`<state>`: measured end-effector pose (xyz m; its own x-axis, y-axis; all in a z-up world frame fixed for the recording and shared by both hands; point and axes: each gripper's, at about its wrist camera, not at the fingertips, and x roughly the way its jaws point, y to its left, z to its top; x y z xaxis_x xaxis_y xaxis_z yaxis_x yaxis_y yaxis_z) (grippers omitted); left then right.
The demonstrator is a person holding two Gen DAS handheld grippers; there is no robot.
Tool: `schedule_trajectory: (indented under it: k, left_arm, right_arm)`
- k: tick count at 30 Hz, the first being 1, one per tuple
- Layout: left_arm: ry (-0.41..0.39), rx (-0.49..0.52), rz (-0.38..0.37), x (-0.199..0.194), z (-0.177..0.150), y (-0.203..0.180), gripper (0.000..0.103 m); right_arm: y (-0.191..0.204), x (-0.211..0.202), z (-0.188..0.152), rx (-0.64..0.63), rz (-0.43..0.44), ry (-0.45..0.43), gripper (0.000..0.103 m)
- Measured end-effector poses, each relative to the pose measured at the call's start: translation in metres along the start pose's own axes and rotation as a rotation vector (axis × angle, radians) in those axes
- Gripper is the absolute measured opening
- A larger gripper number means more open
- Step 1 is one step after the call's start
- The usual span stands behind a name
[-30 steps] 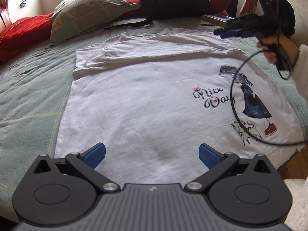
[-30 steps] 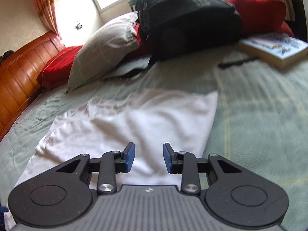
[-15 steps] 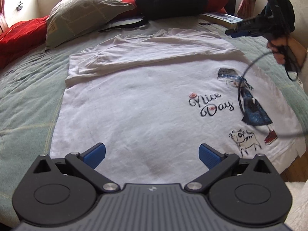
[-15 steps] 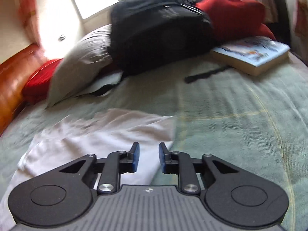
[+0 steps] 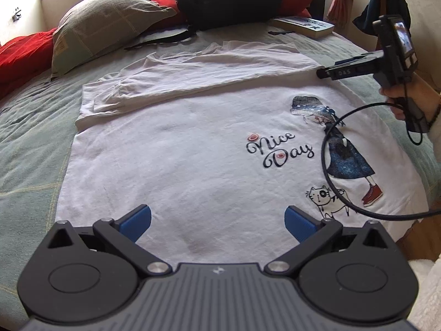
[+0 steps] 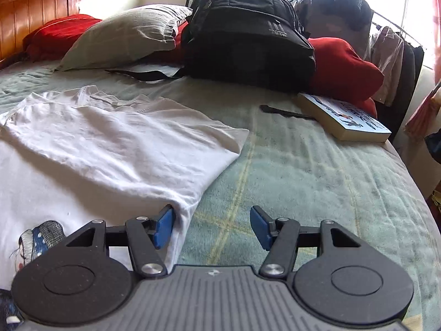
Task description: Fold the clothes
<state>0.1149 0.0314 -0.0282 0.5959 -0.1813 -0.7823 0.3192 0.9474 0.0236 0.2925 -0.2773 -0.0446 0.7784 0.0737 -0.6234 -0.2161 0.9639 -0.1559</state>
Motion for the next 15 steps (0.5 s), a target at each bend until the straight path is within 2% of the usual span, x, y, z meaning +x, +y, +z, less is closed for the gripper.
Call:
schedule_trajectory:
  k: [3,9,13,15]
  left_arm:
    - [0.004,-0.005,0.002,0.000,-0.003,0.000,0.102]
    - [0.000,-0.014,0.009,-0.003,-0.006,0.003,0.102]
    - [-0.009,-0.016,0.012,-0.006,-0.007,0.005,0.102]
    - [-0.013,-0.017,0.014,-0.007,-0.008,0.005,0.102]
  right_arm:
    - [-0.009,0.001,-0.010,0.027,-0.028,-0.018,0.069]
    - [-0.037,-0.001,-0.036,0.239,0.004,-0.032,0.074]
    - [-0.028,-0.019,-0.030,0.193,-0.018,0.005,0.075]
    - [-0.025,-0.034,-0.023,0.169,-0.003,-0.036,0.074]
